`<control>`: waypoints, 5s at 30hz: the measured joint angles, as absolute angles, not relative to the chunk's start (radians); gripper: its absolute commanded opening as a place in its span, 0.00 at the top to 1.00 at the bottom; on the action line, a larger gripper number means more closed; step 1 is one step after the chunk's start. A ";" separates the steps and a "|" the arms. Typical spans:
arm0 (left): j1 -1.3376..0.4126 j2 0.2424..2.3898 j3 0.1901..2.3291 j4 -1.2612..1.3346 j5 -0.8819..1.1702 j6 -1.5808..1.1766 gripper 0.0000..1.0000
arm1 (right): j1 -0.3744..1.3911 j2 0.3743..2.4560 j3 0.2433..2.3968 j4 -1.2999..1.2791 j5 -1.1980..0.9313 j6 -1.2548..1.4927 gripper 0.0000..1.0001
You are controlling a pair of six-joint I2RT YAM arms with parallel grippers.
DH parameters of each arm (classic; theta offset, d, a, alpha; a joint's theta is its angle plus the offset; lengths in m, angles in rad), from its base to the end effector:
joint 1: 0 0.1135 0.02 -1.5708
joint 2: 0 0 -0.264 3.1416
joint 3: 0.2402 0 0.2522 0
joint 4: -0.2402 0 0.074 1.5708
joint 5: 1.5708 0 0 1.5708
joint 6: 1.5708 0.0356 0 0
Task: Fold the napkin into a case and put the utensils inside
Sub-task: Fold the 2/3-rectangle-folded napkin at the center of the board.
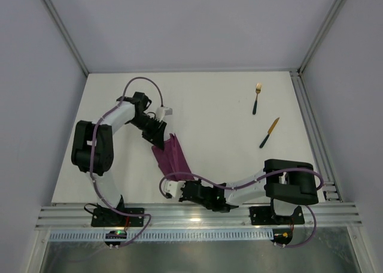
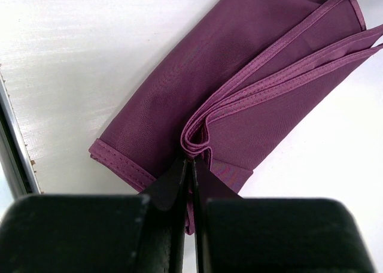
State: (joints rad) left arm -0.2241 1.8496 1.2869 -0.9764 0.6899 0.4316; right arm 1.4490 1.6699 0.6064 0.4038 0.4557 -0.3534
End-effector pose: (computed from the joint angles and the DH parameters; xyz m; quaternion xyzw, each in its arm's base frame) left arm 0.3217 -0.0966 0.1860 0.3081 0.8891 -0.3347 0.0499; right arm 0.0522 0.2972 0.1263 -0.6242 0.6209 0.0500 0.4715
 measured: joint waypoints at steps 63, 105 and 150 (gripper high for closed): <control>-0.361 1.993 1.411 -0.761 0.461 0.242 1.00 | 1.396 1.694 0.638 0.435 0.398 -0.293 0.64; -0.313 1.856 1.290 -0.775 0.542 0.292 0.93 | 1.115 1.819 0.969 0.328 0.276 0.191 0.51; -0.075 1.697 1.117 -0.888 0.487 0.443 0.62 | 1.116 1.933 1.028 0.330 0.331 0.259 0.96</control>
